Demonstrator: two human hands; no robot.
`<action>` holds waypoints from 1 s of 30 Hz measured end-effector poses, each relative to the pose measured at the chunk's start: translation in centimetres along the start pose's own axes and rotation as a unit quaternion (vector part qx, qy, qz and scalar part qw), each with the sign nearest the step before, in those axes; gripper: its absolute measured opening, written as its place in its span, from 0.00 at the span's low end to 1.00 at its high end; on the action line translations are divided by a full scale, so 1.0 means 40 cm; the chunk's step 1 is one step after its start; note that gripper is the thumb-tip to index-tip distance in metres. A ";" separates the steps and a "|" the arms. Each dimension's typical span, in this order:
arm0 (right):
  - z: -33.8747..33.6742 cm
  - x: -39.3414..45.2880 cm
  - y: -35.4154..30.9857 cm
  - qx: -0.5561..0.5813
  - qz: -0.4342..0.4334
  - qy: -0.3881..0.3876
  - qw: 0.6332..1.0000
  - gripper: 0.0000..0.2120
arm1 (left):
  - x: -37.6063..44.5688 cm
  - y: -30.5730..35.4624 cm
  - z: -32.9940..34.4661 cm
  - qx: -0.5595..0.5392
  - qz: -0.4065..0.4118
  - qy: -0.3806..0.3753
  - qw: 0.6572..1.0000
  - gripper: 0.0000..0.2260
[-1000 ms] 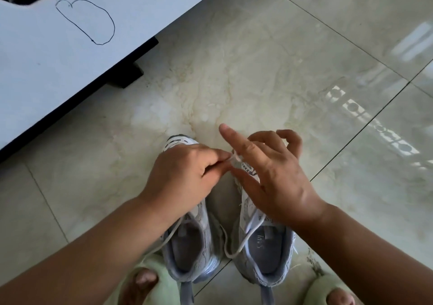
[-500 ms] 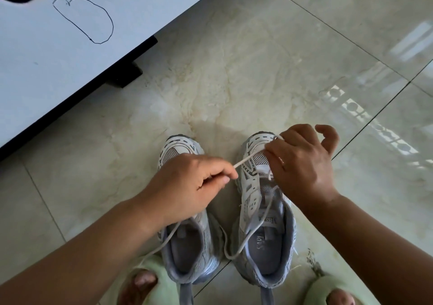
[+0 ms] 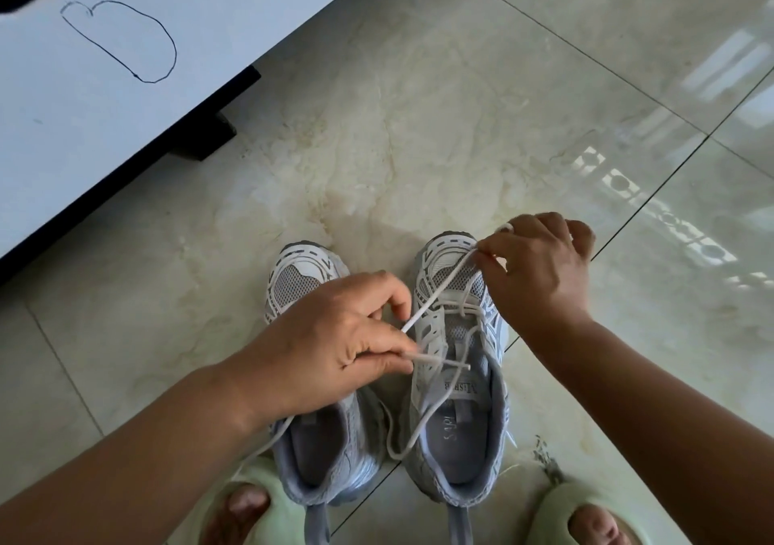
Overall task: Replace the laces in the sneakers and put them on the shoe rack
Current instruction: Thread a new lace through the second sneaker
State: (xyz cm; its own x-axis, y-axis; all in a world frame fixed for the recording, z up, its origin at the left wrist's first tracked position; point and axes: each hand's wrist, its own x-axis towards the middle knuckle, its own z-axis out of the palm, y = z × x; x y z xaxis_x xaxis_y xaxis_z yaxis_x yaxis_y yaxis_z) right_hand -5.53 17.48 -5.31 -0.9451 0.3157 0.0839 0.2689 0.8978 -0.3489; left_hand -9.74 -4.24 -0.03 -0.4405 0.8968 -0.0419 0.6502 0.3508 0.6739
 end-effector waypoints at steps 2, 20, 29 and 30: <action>-0.006 -0.011 -0.008 0.036 -0.021 -0.010 0.999 0.14 | -0.001 -0.002 0.009 -0.025 -0.023 0.002 0.999 0.13; -0.011 -0.103 -0.039 0.154 0.006 -0.149 0.977 0.02 | 0.085 -0.032 0.054 0.111 -0.124 0.040 0.985 0.07; 0.000 -0.108 -0.044 0.195 0.044 -0.139 0.970 0.04 | 0.115 -0.036 0.052 0.177 -0.046 -0.002 0.983 0.01; 0.003 -0.108 -0.045 0.202 0.052 -0.139 0.968 0.04 | 0.116 -0.029 0.055 0.180 -0.049 -0.008 0.982 0.03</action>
State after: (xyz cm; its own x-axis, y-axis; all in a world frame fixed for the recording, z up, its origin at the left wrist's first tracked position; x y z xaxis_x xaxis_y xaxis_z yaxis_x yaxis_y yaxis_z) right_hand -1.94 14.45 -5.17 -0.9453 0.2525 -0.2065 0.3241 0.6548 -0.6828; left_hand -11.18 0.08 -2.63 -0.5043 0.8568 -0.1077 0.7828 0.5062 0.3619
